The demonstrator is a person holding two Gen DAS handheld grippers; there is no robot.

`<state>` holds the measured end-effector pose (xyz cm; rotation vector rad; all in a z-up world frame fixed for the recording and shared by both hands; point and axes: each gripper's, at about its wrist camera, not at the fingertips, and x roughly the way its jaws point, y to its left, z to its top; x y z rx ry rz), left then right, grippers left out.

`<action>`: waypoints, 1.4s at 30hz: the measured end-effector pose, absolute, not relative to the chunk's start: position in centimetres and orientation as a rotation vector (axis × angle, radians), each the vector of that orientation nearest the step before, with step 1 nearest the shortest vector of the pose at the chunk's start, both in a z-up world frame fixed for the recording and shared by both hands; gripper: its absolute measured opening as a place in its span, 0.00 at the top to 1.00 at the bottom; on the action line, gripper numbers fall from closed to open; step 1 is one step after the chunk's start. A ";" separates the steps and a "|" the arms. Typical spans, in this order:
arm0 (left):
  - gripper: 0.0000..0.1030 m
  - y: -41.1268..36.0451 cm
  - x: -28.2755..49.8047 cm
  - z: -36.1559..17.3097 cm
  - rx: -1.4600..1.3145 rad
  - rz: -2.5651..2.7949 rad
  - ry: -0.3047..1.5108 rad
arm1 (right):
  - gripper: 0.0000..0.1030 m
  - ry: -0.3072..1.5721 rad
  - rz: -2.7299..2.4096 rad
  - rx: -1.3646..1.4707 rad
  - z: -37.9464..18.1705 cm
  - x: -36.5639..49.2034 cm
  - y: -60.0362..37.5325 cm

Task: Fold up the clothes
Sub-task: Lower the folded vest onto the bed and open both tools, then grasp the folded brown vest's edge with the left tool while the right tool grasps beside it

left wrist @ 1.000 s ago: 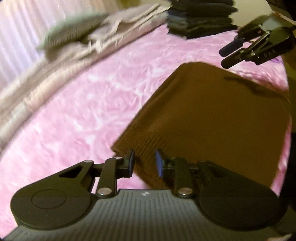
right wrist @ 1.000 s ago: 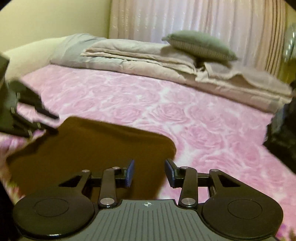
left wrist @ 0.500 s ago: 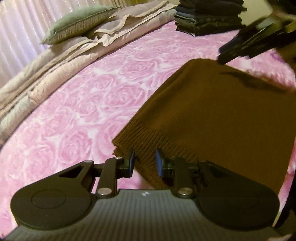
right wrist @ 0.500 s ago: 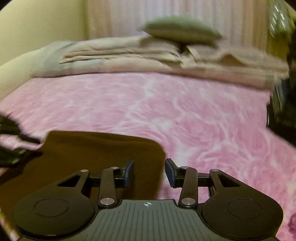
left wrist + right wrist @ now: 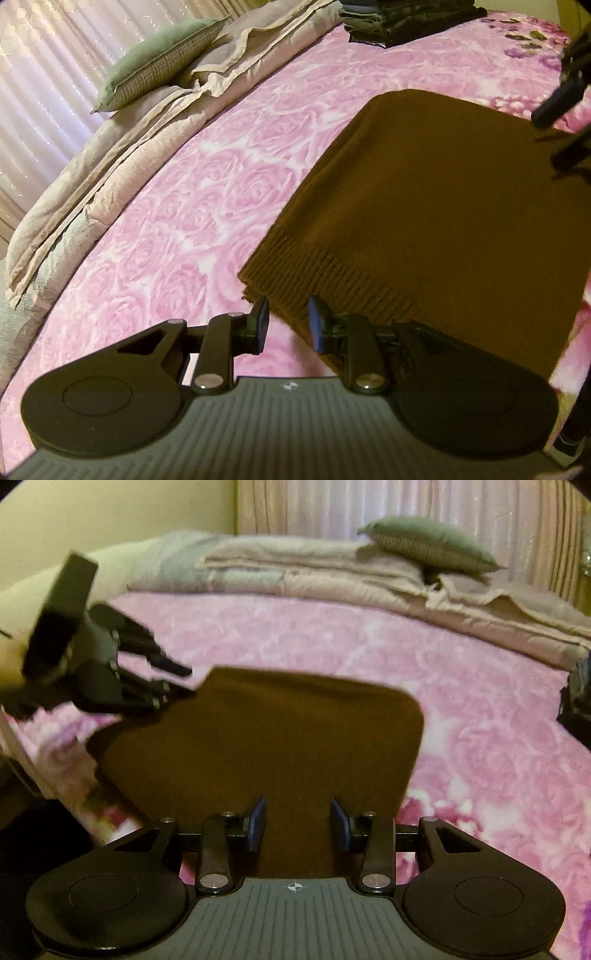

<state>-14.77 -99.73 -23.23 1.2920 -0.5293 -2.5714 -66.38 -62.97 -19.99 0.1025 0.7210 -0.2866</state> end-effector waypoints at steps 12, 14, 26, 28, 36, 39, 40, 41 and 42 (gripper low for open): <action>0.66 -97.0 -11.9 -21.2 1.245 -2.552 -0.718 | 0.18 0.714 -0.278 -0.161 -18.5 -68.9 -59.0; 0.66 -96.9 -11.7 -21.3 1.254 -2.545 -0.724 | 0.18 0.729 -0.264 -0.196 -18.8 -68.9 -58.4; 0.57 -95.5 -10.5 -21.8 1.257 -2.553 -0.820 | 0.00 0.781 -0.256 -0.399 -21.9 -68.6 -56.2; 0.55 -95.0 -10.0 -21.6 1.233 -2.568 -0.855 | 0.00 0.784 -0.256 -0.430 -22.2 -68.4 -56.1; 0.24 -89.5 -4.8 -21.7 0.986 -2.792 -1.242 | 0.00 0.817 -0.229 -0.636 -24.1 -67.6 -55.0; 0.24 -87.4 -4.4 -24.1 1.025 -2.718 -1.463 | 0.22 0.846 -0.192 -0.720 -25.5 -67.0 -54.5; 0.24 -87.0 -4.5 -24.9 1.041 -2.688 -1.509 | 0.28 0.855 -0.185 -0.746 -26.1 -66.9 -54.5; 0.24 -86.8 -4.7 -25.6 1.062 -2.663 -1.543 | 0.28 0.861 -0.181 -0.767 -26.5 -66.8 -54.5; 0.25 -86.6 -4.9 -26.4 1.081 -2.638 -1.577 | 0.28 0.866 -0.175 -0.786 -27.0 -66.7 -54.6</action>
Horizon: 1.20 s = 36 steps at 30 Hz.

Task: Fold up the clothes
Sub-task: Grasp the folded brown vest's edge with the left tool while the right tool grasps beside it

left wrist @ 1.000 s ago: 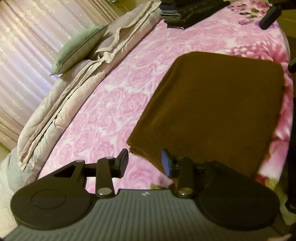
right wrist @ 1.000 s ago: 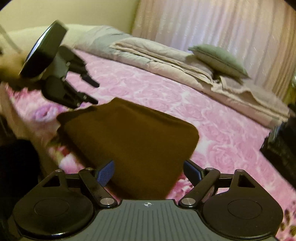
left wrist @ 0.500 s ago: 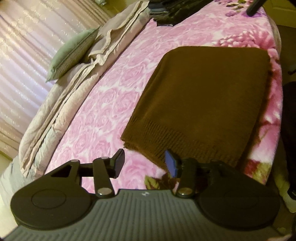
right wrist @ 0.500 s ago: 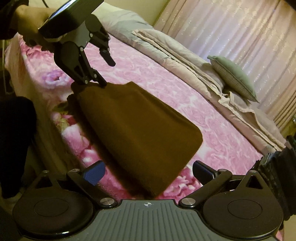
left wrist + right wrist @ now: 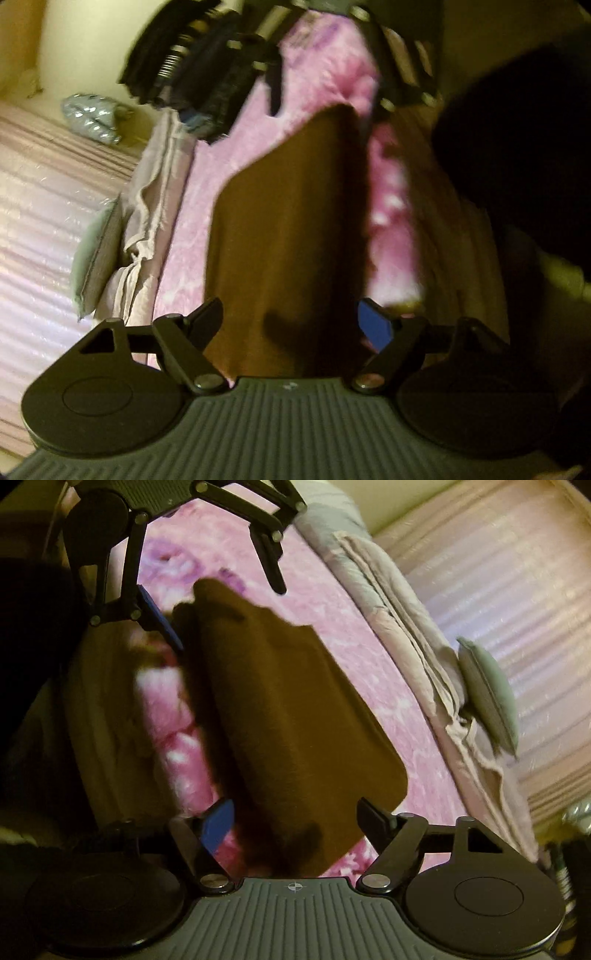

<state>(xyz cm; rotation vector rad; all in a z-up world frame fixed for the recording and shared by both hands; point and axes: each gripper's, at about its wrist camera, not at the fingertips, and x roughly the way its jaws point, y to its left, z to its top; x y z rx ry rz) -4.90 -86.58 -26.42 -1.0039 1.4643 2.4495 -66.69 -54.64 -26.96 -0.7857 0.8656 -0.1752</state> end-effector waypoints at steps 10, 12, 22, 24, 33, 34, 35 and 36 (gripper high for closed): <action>0.33 -86.1 -6.5 -29.9 -1.032 2.345 1.782 | 0.28 0.898 -0.147 -0.910 -30.1 -65.5 -56.6; 0.37 -86.0 -6.6 -30.1 -1.074 2.349 1.784 | 0.27 0.890 -0.155 -0.927 -30.3 -65.4 -56.7; 0.77 -88.4 -8.7 -26.7 -1.215 2.667 1.343 | 0.24 0.845 -0.198 -0.965 -31.2 -64.6 -56.5; 0.75 -88.6 -8.8 -26.0 -1.216 2.686 1.335 | 0.27 0.845 -0.207 -0.982 -31.4 -64.3 -56.7; 0.49 -86.4 -8.4 -28.8 -1.262 2.531 1.617 | 0.73 0.823 -0.233 -0.880 -28.8 -65.1 -56.5; 0.50 -86.3 -8.4 -29.4 -1.264 2.506 1.664 | 0.73 0.818 -0.237 -0.873 -28.4 -65.1 -56.4; 0.50 -86.2 -8.5 -29.9 -1.266 2.481 1.707 | 0.73 0.816 -0.238 -0.869 -28.2 -65.1 -56.2; 0.52 -86.2 -8.6 -30.0 -1.276 2.481 1.705 | 0.73 0.814 -0.239 -0.865 -28.0 -65.2 -56.1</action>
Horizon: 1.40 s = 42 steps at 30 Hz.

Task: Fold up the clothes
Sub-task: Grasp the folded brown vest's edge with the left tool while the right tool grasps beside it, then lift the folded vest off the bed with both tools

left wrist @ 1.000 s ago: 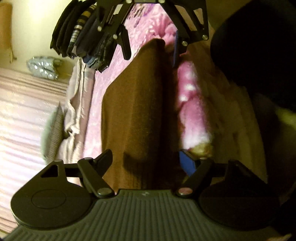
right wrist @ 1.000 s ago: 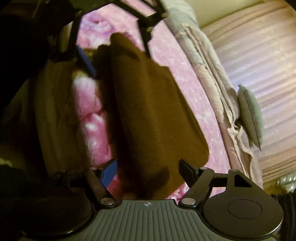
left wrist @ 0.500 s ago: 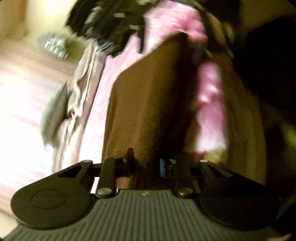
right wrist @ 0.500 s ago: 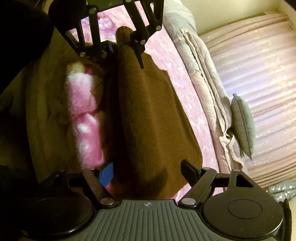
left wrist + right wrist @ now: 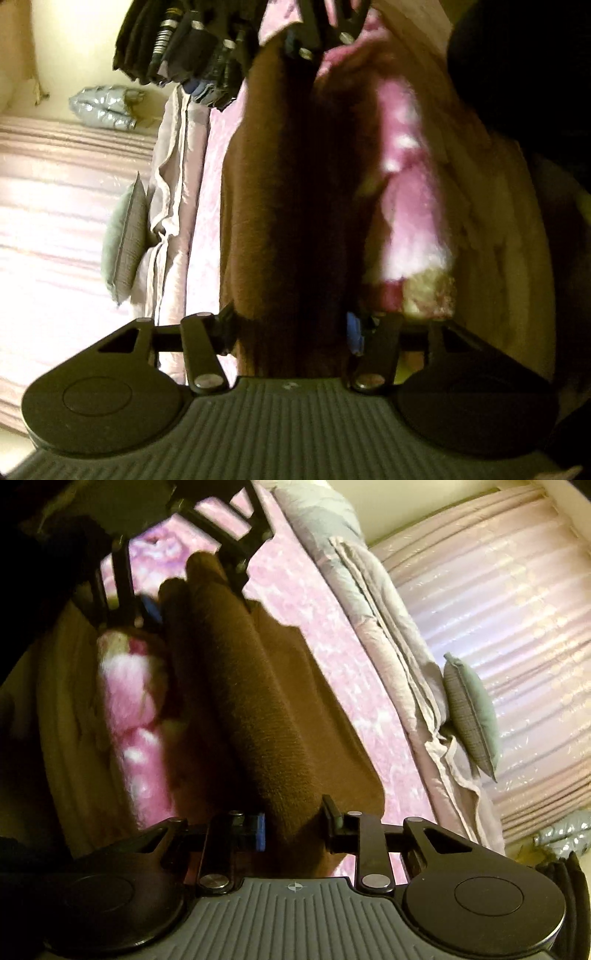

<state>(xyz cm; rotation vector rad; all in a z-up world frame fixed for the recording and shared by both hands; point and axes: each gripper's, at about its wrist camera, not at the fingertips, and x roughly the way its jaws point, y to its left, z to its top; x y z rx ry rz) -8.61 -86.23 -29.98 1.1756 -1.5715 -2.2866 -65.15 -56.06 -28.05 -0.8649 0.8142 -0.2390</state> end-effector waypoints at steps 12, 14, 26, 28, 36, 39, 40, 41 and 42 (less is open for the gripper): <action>0.79 -88.8 -9.7 -26.2 1.215 -2.458 -1.197 | 0.44 0.829 -0.253 -0.905 -30.6 -66.8 -54.2; 0.79 -89.3 -9.9 -25.6 1.220 -2.494 -1.123 | 0.44 0.837 -0.250 -0.912 -31.0 -66.4 -54.3; 0.70 -87.7 -9.1 -27.2 1.221 -2.398 -1.268 | 0.65 0.870 -0.274 -0.963 -32.0 -65.0 -55.4; 0.67 -87.1 -9.2 -28.1 1.239 -2.341 -1.349 | 0.66 0.872 -0.275 -0.954 -32.0 -65.1 -55.5; 0.74 -87.3 -10.3 -29.8 1.317 -2.221 -1.381 | 0.67 0.888 -0.275 -0.931 -31.6 -65.0 -55.4; 0.76 -87.3 -10.2 -29.8 1.325 -2.223 -1.372 | 0.67 0.896 -0.275 -0.922 -31.5 -64.9 -55.6; 0.76 -87.3 -10.2 -29.7 1.326 -2.222 -1.369 | 0.67 0.898 -0.276 -0.918 -31.5 -64.8 -55.6; 0.76 -87.3 -10.1 -29.7 1.328 -2.222 -1.367 | 0.67 0.900 -0.278 -0.916 -31.5 -64.8 -55.6; 0.76 -87.3 -10.0 -29.6 1.327 -2.224 -1.365 | 0.67 0.902 -0.279 -0.913 -31.6 -64.9 -55.5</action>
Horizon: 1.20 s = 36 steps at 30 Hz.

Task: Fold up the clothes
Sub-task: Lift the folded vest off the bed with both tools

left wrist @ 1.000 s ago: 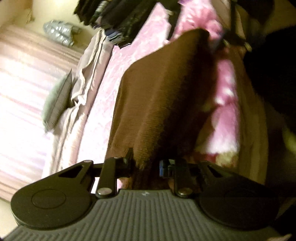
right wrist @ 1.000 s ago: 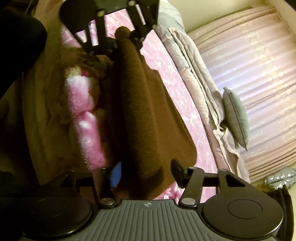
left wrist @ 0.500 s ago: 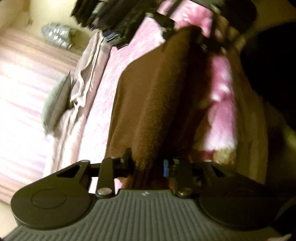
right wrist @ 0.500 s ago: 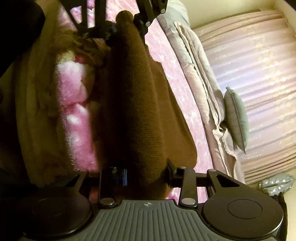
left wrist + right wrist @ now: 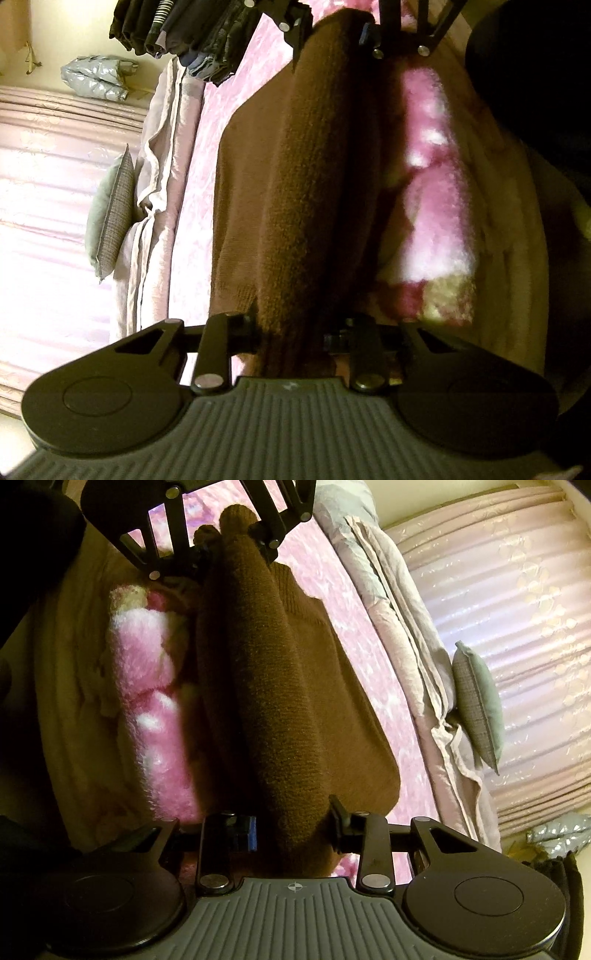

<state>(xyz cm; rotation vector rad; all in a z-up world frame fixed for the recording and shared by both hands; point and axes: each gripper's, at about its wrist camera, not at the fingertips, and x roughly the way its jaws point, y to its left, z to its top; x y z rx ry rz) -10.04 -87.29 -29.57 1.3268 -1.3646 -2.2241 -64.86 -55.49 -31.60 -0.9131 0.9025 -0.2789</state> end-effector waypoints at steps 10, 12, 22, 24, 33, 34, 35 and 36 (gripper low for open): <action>0.77 -87.2 -9.9 -29.3 1.333 -2.231 -1.339 | 0.67 0.909 -0.273 -0.914 -31.6 -64.9 -55.5; 0.78 -87.2 -10.0 -29.2 1.339 -2.233 -1.332 | 0.67 0.899 -0.271 -0.908 -31.7 -65.1 -55.6; 0.81 -88.3 -10.4 -28.5 1.418 -2.287 -1.257 | 0.72 0.835 -0.218 -0.788 -31.0 -65.4 -57.2; 0.81 -88.7 -10.6 -27.7 1.444 -2.310 -1.214 | 0.74 0.849 -0.194 -0.752 -30.2 -65.2 -57.7; 0.81 -89.2 -13.7 -16.7 1.680 -2.357 -1.067 | 0.75 0.989 -0.118 -0.644 -18.8 -65.5 -59.6; 0.81 -88.8 -14.1 -15.0 1.698 -2.374 -1.054 | 0.75 1.005 -0.112 -0.629 -17.0 -66.0 -59.7; 0.81 -88.4 -14.6 -13.3 1.715 -2.389 -1.028 | 0.75 1.023 -0.107 -0.613 -15.2 -66.5 -59.8; 0.81 -87.9 -15.1 -11.7 1.723 -2.406 -1.005 | 0.75 1.041 -0.101 -0.597 -13.6 -67.4 -59.8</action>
